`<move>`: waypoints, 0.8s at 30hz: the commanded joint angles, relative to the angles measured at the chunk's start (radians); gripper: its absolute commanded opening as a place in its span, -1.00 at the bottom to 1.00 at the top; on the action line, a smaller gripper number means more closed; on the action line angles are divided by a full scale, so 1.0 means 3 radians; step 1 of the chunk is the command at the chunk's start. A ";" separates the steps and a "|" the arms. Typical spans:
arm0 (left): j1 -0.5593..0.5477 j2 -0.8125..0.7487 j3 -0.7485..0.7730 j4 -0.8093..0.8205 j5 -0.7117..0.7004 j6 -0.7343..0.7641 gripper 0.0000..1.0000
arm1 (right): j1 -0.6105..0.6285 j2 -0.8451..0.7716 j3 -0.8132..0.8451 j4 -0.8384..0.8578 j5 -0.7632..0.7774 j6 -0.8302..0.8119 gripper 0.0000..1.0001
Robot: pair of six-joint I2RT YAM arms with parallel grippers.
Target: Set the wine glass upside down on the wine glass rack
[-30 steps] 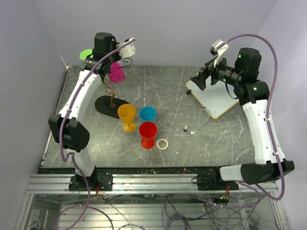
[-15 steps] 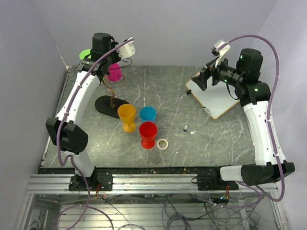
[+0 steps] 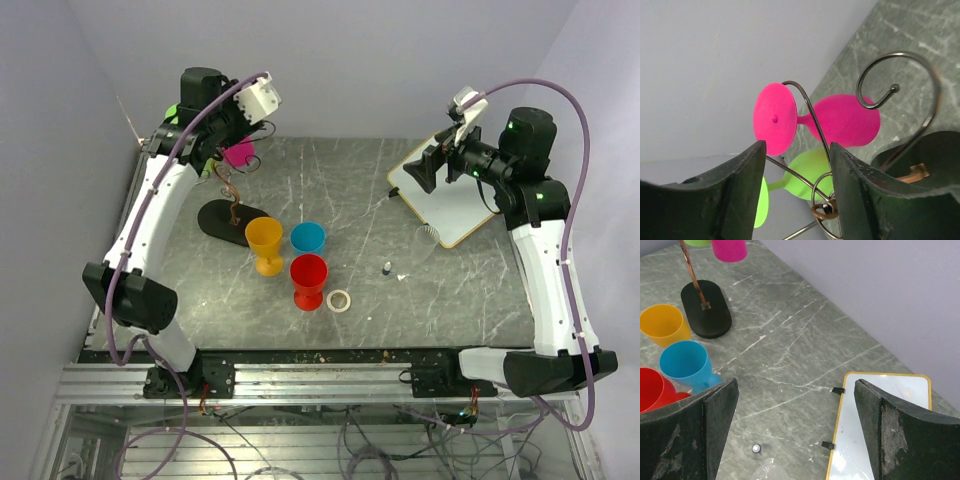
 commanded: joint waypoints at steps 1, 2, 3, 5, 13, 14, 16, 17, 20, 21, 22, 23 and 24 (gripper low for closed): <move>-0.0026 -0.0313 0.0027 -0.0018 0.0431 -0.0412 0.38 | -0.0023 -0.0047 -0.0069 0.0013 0.0020 -0.0132 0.99; -0.0026 -0.0370 -0.0015 -0.0006 0.0495 -0.0473 0.45 | -0.0019 -0.0026 -0.0074 -0.0065 0.0014 -0.0204 0.99; -0.0026 -0.0433 -0.0067 -0.0003 0.0555 -0.0529 0.54 | -0.0015 0.0001 -0.0071 -0.0108 0.0000 -0.0256 0.99; -0.0026 -0.0563 -0.0178 0.0004 0.0655 -0.0655 0.88 | 0.0035 0.0059 -0.0066 -0.0291 -0.0050 -0.0350 0.98; -0.0026 -0.0930 -0.0511 -0.0111 0.0902 -0.1235 0.99 | 0.0874 0.0205 -0.0235 -0.0314 0.0498 -0.0413 0.92; -0.0026 -0.0960 -0.0551 -0.0128 0.0886 -0.1352 0.99 | 0.0988 0.0242 -0.0270 -0.0273 0.0563 -0.0401 0.87; -0.0026 -0.1031 -0.0626 -0.0090 0.0828 -0.1538 1.00 | 0.1168 0.0298 -0.0388 -0.0066 0.0654 -0.0280 0.81; -0.0026 -0.1071 -0.0651 -0.0047 0.0796 -0.1616 1.00 | 0.1228 0.0321 -0.0449 0.0031 0.0667 -0.0226 0.80; -0.0026 -0.1209 -0.0686 0.0054 0.0684 -0.1741 1.00 | 0.1445 0.0464 -0.0559 0.0209 0.0697 -0.0074 0.77; -0.0022 -0.1241 -0.0697 0.0073 0.0628 -0.1771 1.00 | 0.1519 0.0545 -0.0563 0.0215 0.0726 -0.0050 0.74; -0.0015 -0.1281 -0.0712 0.0086 0.0559 -0.1798 1.00 | 0.1596 0.0648 -0.0552 0.0205 0.0761 -0.0036 0.70; 0.0005 -0.1318 -0.0743 0.0107 0.0520 -0.1816 1.00 | 0.1671 0.0741 -0.0540 0.0182 0.0795 -0.0035 0.63; 0.0026 -0.1363 -0.0785 0.0135 0.0482 -0.1829 1.00 | 0.1741 0.0818 -0.0534 0.0171 0.0870 -0.0036 0.57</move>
